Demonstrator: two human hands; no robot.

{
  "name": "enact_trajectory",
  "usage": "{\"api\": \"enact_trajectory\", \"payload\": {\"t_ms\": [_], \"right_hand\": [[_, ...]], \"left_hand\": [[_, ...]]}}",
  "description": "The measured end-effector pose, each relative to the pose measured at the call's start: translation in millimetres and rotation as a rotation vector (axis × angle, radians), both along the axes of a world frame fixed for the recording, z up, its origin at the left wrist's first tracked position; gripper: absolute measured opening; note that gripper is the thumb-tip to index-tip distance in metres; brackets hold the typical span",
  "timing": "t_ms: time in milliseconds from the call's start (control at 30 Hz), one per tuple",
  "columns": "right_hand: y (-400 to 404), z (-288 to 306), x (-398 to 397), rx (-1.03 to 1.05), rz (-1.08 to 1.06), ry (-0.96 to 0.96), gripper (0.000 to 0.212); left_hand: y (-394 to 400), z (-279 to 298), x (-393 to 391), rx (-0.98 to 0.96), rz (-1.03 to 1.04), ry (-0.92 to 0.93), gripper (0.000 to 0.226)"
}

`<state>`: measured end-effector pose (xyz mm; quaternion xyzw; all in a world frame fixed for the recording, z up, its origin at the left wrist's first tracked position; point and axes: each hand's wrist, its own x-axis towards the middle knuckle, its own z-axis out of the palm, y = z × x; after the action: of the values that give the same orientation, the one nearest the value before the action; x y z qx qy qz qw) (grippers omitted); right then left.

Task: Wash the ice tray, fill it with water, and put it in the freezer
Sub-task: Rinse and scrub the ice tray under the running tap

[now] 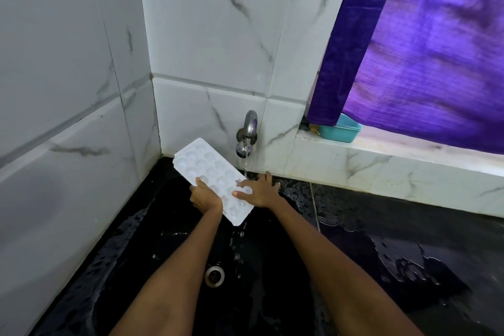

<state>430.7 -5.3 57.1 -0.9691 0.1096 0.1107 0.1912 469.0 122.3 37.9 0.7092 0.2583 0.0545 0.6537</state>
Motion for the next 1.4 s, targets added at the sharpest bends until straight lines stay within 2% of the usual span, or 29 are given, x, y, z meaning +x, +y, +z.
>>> {"api": "enact_trajectory", "payload": {"t_ms": [67,133,233,333,367,433,500,567,633,700,767,867,933,1033,1167,1267,1400], "right_hand": [[6.5,-5.1,-0.3,-0.030,-0.005,0.031,0.068],[11.3,-7.1,-2.8,0.098,-0.022,0.073,0.071],[10.7,-6.3,-7.3,0.343,0.025,-0.107,0.050],[10.1,0.3,-11.7,0.510,-0.088,-0.289,0.033],[8.7,1.8,-11.9,0.514,-0.106,-0.300,0.031],[6.1,2.3,-10.2,0.383,-0.062,-0.243,0.035],[8.2,0.4,-8.8,0.175,-0.003,-0.124,0.048],[11.7,-2.3,-8.8,0.110,0.019,-0.054,0.058],[11.3,-3.7,-10.3,0.222,0.023,-0.110,0.054],[7.2,-6.1,-15.5,0.381,-0.030,-0.237,0.034],[7.3,-8.3,-20.1,0.428,-0.075,-0.328,0.023],[18.3,-12.1,-18.7,0.459,-0.205,-0.392,0.024],[22.4,-12.3,-16.3,0.576,-0.374,-0.444,0.027],[16.5,-7.4,-17.0,0.730,-0.487,-0.539,0.042],[9.2,4.2,-17.2,0.697,-0.533,-0.665,0.049],[10.9,13.7,-17.4,0.576,-0.469,-0.722,0.046],[4.7,27.6,-23.8,0.504,-0.391,-0.778,0.045]], "left_hand": [[-1.4,0.0,-2.1,-0.007,-0.006,0.006,0.048],[2.2,0.3,-1.8,-0.023,0.012,0.026,0.049],[15.1,-1.6,2.4,-0.015,0.029,0.014,0.048],[20.3,-1.2,5.1,-0.034,0.043,-0.006,0.048],[20.8,0.0,5.6,-0.049,0.054,0.000,0.048],[21.6,2.1,6.4,-0.069,0.067,0.008,0.048],[20.3,1.3,6.4,-0.072,0.055,-0.006,0.048],[18.9,0.7,4.8,-0.093,0.065,-0.010,0.048],[20.4,-0.6,5.0,-0.109,0.082,-0.002,0.048],[23.0,-4.8,5.0,-0.107,0.076,0.001,0.049],[21.9,-9.4,3.7,-0.145,0.059,-0.004,0.050],[13.2,-14.8,-1.1,-0.257,0.019,0.040,0.051],[7.2,-18.0,-3.9,-0.359,-0.010,0.080,0.050],[1.8,-24.0,-5.8,-0.511,-0.097,0.151,0.047],[-8.6,-31.4,-10.2,-0.608,-0.304,0.275,0.047],[-23.0,-32.8,-19.2,-0.550,-0.414,0.387,0.051],[-35.8,-34.2,-20.5,-0.432,-0.442,0.438,0.051]]}}
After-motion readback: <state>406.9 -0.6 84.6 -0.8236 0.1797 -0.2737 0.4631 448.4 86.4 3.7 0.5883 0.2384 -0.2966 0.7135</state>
